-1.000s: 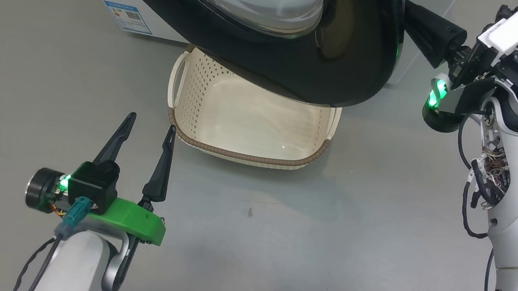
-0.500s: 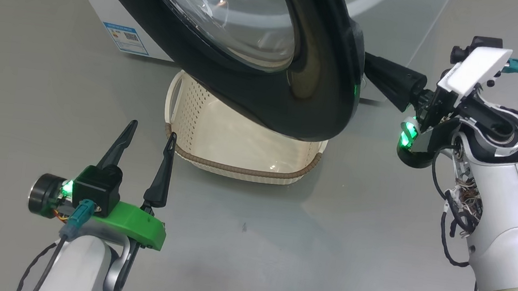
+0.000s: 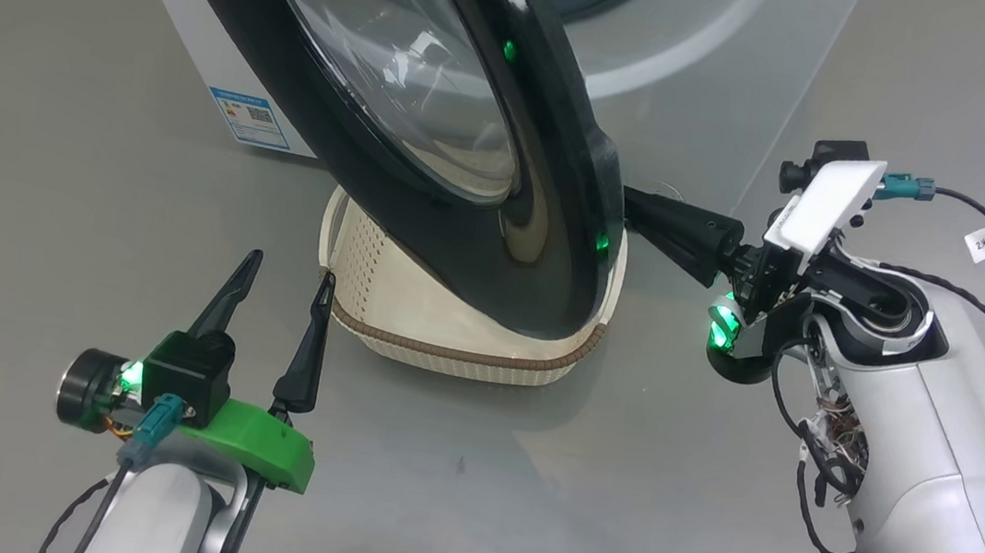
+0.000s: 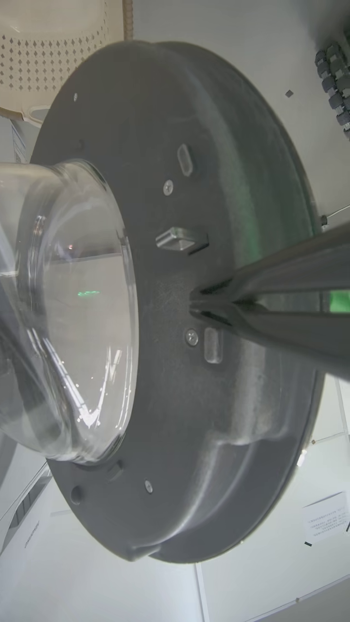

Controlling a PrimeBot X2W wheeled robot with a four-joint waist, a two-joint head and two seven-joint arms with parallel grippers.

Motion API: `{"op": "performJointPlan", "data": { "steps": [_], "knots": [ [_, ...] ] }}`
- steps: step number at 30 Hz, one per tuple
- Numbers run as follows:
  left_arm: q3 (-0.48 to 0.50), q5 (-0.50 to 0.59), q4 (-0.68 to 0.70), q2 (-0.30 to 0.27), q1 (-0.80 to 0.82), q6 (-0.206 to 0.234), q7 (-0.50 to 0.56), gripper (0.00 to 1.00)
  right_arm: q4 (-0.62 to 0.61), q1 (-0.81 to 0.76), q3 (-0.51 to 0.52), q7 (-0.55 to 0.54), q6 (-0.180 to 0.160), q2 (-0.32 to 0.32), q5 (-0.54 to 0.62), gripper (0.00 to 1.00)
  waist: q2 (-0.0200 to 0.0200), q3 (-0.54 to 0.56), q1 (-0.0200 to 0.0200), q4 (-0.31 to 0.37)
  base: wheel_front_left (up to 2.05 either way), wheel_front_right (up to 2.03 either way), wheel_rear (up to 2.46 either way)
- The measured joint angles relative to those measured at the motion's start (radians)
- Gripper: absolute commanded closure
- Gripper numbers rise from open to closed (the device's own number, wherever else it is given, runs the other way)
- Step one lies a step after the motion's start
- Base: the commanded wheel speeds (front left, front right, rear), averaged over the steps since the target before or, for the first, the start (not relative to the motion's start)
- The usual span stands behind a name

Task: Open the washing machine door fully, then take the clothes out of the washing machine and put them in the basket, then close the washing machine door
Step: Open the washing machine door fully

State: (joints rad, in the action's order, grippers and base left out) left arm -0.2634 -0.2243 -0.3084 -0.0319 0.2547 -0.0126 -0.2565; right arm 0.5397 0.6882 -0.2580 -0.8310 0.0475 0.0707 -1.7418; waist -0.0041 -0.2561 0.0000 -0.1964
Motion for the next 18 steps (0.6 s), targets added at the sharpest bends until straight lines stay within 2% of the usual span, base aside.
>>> {"op": "performJointPlan", "data": {
  "steps": [11,18],
  "knots": [
    [-0.001,0.001,-0.003,0.000,-0.023,0.000,0.000,0.00,0.005,-0.052,-0.054,-0.001,0.012,-0.003,-0.030,1.00,0.0000,0.054,0.0000,-0.012,0.00,0.00,0.00],
    [-0.010,0.001,-0.007,0.000,-0.032,0.000,0.000,0.00,-0.005,-0.080,-0.108,-0.001,0.013,-0.004,-0.091,1.00,0.0000,0.078,0.0000,-0.021,0.00,0.00,0.00]
  ]
}}
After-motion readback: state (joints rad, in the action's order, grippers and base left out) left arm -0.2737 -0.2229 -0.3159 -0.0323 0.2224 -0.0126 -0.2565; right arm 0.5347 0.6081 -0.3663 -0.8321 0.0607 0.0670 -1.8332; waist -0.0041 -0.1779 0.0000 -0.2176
